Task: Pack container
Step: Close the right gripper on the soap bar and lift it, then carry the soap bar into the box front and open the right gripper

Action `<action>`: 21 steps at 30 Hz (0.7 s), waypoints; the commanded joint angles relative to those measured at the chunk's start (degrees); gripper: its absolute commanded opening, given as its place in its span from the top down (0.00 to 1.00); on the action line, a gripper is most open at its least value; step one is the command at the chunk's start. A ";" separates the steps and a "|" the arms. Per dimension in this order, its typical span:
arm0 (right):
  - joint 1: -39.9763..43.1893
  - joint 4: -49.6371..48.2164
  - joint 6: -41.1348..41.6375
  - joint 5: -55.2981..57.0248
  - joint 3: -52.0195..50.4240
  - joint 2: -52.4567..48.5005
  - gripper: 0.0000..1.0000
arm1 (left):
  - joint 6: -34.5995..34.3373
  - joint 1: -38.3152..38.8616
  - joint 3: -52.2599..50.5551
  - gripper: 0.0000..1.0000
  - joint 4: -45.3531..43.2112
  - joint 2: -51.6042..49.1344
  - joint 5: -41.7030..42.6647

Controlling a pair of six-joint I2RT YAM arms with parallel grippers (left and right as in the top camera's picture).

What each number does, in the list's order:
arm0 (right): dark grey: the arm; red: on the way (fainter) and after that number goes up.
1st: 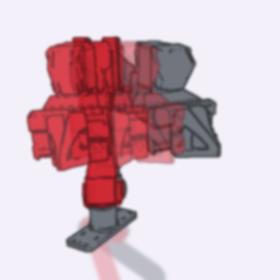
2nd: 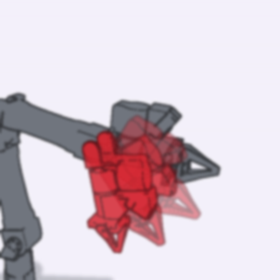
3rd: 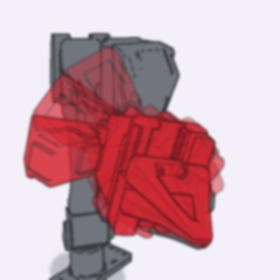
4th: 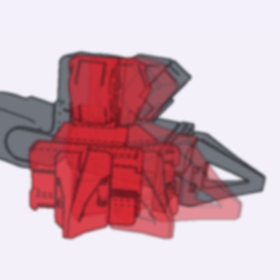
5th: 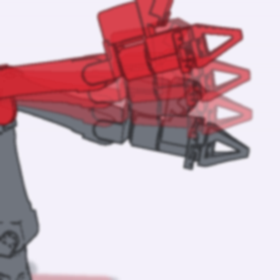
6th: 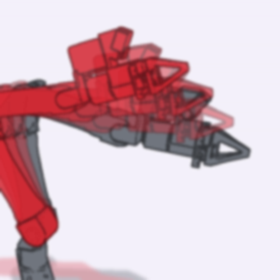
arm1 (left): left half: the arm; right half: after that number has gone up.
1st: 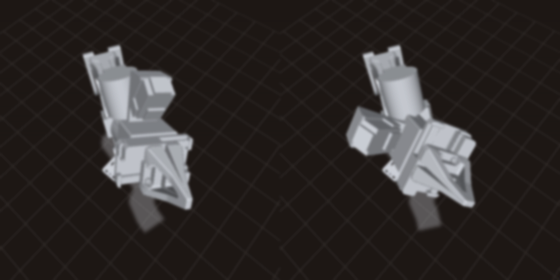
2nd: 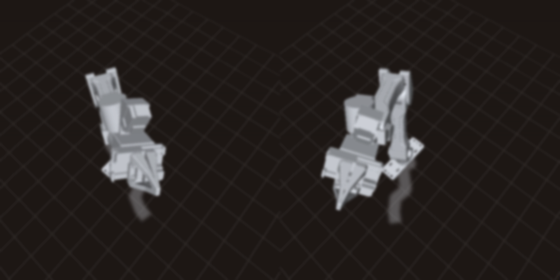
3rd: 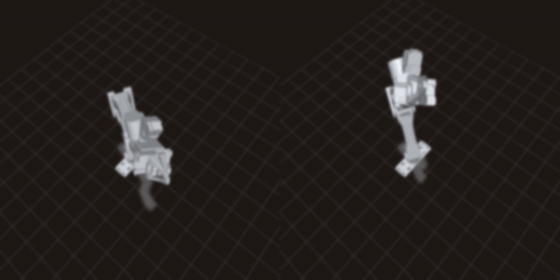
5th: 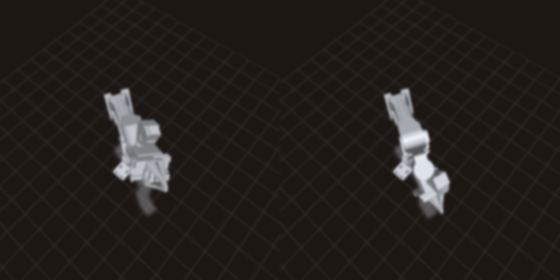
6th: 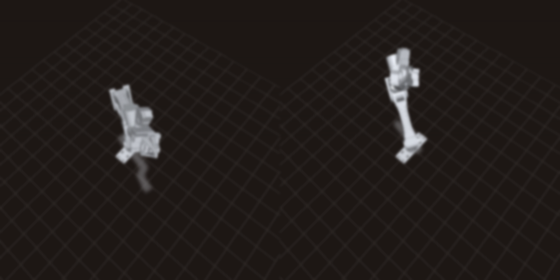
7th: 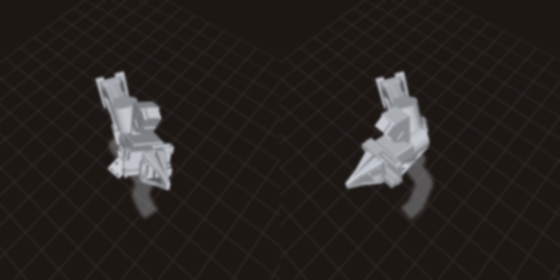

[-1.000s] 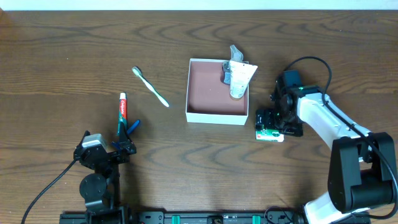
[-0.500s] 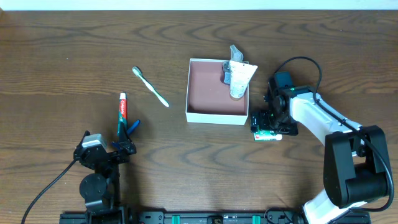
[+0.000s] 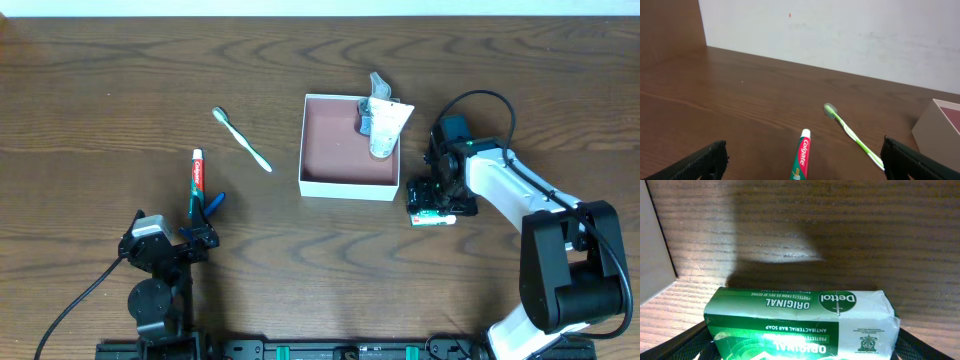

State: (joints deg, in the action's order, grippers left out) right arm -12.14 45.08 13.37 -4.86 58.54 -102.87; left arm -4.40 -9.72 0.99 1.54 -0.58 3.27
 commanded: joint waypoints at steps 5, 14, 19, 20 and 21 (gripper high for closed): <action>0.02 -4.48 -0.52 2.03 0.35 -2.89 0.23 | 0.74 -0.35 -0.76 0.02 2.29 0.35 0.61; 1.27 8.28 -1.11 3.69 15.04 -0.76 0.19 | 0.74 -0.35 -0.76 0.02 2.29 0.35 0.61; 1.79 14.75 -2.75 4.22 23.52 2.58 0.18 | 0.74 -0.35 -0.76 0.02 2.29 0.35 0.63; 1.79 15.41 -2.73 4.15 24.44 3.10 0.18 | 0.74 -0.33 -0.76 0.02 2.29 0.35 0.63; 1.77 16.04 -2.73 3.69 25.51 3.87 0.18 | 0.74 -0.35 -0.76 0.02 2.29 0.35 0.63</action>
State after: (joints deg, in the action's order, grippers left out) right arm -10.74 60.10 11.88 -1.58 80.58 -102.61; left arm -4.40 -9.72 0.99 1.54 -0.58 3.27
